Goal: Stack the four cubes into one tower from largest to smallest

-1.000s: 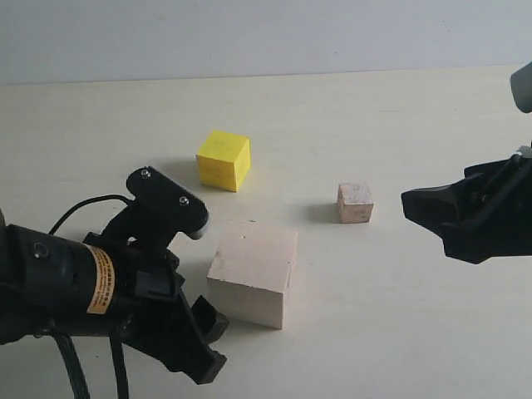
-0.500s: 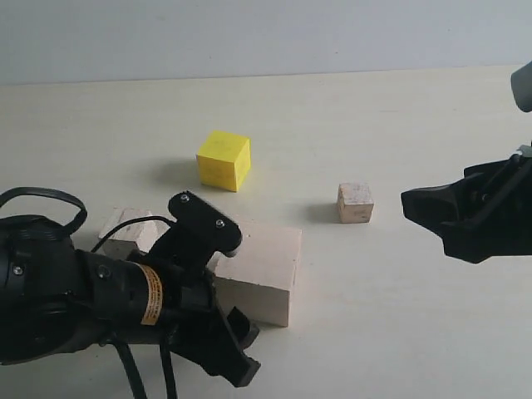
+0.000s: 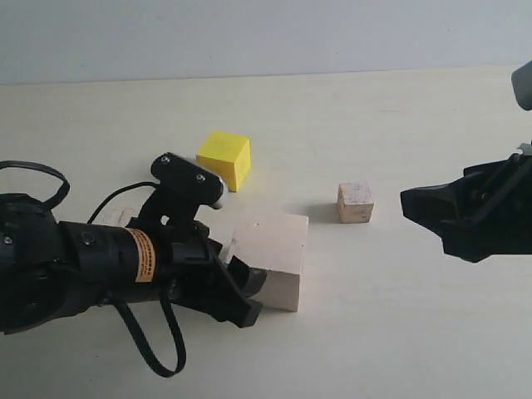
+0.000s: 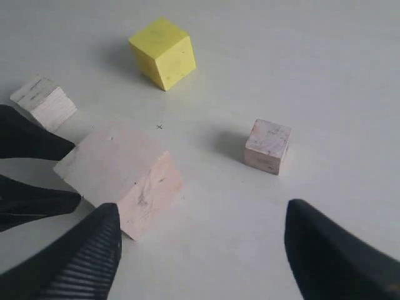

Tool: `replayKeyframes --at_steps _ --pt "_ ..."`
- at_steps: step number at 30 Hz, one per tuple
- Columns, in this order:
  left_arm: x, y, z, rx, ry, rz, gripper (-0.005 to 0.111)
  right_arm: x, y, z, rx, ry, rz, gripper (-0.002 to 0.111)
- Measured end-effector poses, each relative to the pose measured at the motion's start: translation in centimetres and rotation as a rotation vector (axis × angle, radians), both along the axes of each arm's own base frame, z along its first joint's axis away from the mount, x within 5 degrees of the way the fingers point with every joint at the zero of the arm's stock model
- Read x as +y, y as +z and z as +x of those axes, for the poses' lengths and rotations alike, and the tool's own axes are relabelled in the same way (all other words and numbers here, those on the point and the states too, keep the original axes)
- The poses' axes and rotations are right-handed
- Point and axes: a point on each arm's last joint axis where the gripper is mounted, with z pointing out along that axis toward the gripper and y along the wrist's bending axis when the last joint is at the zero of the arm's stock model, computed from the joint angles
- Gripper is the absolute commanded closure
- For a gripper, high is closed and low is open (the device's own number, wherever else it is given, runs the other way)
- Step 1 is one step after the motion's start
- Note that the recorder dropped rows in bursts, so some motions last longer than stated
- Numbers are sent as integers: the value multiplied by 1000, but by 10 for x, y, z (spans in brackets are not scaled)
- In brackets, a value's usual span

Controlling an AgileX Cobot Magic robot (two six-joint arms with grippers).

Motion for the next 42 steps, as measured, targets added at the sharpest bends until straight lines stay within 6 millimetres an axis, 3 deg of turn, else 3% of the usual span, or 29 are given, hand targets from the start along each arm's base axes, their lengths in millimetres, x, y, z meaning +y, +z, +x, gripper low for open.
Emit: replayKeyframes --at_steps 7,16,24,29,32,35,42 --pt "2 5 11 -32 33 -48 45 0 0 0 -1 0 1 38" --pt "24 19 30 15 126 75 45 5 -5 2 81 -16 55 38" --pt "33 88 27 -100 128 23 45 18 -20 9 170 42 67 38" --pt "47 135 14 -170 148 -39 45 27 -31 15 213 100 62 39" --pt "60 160 3 -209 156 -58 45 34 -41 19 268 134 68 45" --pt "77 180 -11 -265 158 -46 45 40 -48 20 305 181 78 53" --pt "118 208 -40 -355 202 21 45 54 -54 33 375 251 75 53"
